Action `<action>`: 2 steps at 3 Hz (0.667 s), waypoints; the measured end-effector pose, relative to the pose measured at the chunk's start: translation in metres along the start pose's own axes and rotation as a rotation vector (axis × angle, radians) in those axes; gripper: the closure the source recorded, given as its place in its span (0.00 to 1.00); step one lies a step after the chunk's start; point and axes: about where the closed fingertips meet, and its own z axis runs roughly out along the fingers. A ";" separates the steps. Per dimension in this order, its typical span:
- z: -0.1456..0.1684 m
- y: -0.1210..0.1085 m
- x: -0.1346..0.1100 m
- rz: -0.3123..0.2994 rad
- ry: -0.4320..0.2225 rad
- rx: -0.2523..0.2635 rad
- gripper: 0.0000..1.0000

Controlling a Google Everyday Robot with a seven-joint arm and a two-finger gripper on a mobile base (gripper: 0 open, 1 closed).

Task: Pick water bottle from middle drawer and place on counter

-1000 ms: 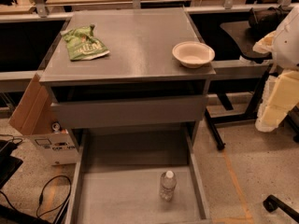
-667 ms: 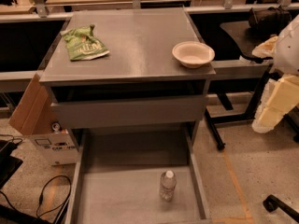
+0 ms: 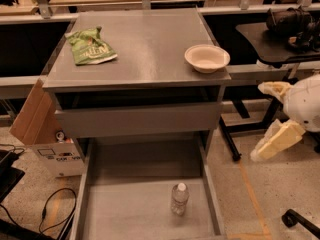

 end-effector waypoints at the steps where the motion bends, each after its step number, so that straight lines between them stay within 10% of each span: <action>1: 0.047 0.006 0.008 0.023 -0.222 0.031 0.00; 2: 0.084 0.010 0.013 0.032 -0.402 0.099 0.00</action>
Offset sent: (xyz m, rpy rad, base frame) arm 0.0252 0.0574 -0.1133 0.5083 -0.4105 0.0282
